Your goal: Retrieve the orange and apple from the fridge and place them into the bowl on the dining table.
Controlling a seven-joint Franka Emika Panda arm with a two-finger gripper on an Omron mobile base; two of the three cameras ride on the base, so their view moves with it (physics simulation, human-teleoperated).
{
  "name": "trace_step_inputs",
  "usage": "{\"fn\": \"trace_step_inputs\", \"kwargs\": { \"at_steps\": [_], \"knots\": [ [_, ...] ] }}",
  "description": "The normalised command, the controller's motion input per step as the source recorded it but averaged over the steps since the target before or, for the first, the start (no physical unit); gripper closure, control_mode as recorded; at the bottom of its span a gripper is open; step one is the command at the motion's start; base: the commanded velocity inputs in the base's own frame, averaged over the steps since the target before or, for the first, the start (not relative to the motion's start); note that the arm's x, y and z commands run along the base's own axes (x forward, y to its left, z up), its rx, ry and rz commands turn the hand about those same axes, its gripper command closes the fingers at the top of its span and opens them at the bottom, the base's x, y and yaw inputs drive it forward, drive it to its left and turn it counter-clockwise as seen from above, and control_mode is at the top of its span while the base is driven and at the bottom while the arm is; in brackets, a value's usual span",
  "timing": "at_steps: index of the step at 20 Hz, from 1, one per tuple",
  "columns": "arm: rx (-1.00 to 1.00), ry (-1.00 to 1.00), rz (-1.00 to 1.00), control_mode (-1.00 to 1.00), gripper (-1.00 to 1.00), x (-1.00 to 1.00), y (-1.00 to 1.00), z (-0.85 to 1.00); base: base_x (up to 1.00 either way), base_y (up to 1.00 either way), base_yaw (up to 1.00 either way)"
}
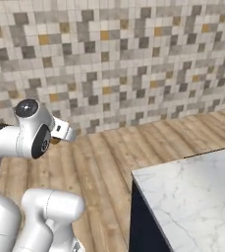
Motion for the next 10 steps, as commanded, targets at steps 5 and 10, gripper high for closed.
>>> {"fn": "trace_step_inputs", "kwargs": {
  "at_steps": [5,10],
  "knots": [
    [0.00,0.00,0.00,1.00,1.00,0.00,0.00,0.00,0.84,0.08,-0.62],
    [0.00,0.00,0.00,1.00,1.00,0.00,0.00,0.00,0.75,0.49,-0.66]
  ]
}}
